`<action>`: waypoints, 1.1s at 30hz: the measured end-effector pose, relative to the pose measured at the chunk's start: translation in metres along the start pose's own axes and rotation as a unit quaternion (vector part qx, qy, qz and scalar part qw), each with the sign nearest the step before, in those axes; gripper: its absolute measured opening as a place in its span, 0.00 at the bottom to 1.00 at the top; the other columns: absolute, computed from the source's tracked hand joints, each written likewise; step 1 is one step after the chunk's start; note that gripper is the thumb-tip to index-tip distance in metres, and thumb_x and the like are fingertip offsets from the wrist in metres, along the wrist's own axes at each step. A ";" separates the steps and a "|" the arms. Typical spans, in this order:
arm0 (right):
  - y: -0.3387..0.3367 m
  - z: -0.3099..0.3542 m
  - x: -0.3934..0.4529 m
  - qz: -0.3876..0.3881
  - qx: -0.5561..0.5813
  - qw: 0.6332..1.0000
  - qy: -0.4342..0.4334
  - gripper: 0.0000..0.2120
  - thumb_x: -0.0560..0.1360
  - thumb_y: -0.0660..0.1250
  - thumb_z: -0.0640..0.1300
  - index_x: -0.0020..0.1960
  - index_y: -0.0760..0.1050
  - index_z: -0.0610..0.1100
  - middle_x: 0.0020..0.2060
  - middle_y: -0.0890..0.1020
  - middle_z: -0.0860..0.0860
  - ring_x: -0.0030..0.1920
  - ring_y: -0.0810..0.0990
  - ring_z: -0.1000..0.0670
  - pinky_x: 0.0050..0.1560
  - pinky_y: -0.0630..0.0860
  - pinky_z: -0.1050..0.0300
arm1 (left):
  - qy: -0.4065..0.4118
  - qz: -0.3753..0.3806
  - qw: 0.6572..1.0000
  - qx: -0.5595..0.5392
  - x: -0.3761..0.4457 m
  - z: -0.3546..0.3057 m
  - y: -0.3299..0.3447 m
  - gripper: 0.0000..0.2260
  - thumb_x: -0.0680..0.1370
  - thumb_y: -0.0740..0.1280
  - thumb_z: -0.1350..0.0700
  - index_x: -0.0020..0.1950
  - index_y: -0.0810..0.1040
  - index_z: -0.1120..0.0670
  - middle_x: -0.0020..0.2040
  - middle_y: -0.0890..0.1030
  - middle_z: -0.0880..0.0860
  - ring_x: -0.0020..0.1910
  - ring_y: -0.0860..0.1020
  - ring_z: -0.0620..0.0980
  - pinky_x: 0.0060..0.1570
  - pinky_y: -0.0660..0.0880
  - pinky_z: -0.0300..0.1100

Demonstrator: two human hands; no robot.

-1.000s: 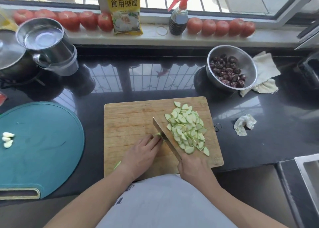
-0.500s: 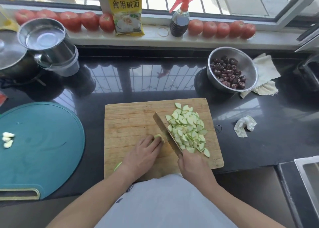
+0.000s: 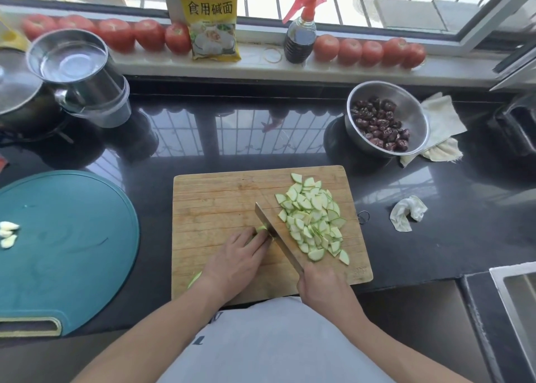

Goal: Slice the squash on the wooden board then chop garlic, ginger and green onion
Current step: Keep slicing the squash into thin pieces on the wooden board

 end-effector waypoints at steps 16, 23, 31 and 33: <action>-0.003 -0.001 -0.001 0.003 0.035 0.999 -0.001 0.08 0.81 0.54 0.47 0.43 0.62 0.47 0.34 0.76 0.47 0.34 0.77 0.43 0.35 0.73 0.49 | 0.005 -0.026 1.000 0.013 -0.001 -0.002 -0.006 0.20 0.77 0.57 0.63 0.65 0.80 0.61 0.63 0.80 0.58 0.59 0.79 0.59 0.58 0.78 0.52; -0.004 0.002 -0.003 0.026 -0.016 1.000 0.002 0.05 0.80 0.55 0.46 0.48 0.67 0.46 0.32 0.73 0.48 0.34 0.75 0.43 0.33 0.71 0.49 | 0.008 -0.013 1.000 0.017 0.000 -0.001 -0.004 0.20 0.78 0.58 0.64 0.67 0.78 0.62 0.64 0.80 0.58 0.61 0.79 0.59 0.61 0.77 0.53; 0.003 0.015 0.024 0.007 0.020 0.999 0.024 0.06 0.81 0.54 0.44 0.46 0.66 0.45 0.38 0.80 0.45 0.41 0.81 0.41 0.33 0.67 0.53 | 0.003 -0.017 1.000 0.018 0.001 -0.003 -0.011 0.20 0.78 0.56 0.63 0.68 0.78 0.61 0.64 0.80 0.58 0.59 0.79 0.60 0.59 0.78 0.53; 0.001 0.011 0.020 -0.012 0.074 0.997 0.028 0.07 0.81 0.55 0.45 0.46 0.66 0.45 0.36 0.79 0.44 0.40 0.80 0.39 0.35 0.70 0.50 | 0.003 -0.017 1.000 0.018 0.000 -0.003 -0.010 0.20 0.78 0.56 0.64 0.67 0.79 0.61 0.63 0.80 0.58 0.60 0.79 0.60 0.61 0.77 0.53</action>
Point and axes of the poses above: each hand's wrist, its own x-axis towards the middle knuckle, its own y-axis out of the palm, z = x × y, the point moved 7 cm from there along x, towards the middle knuckle
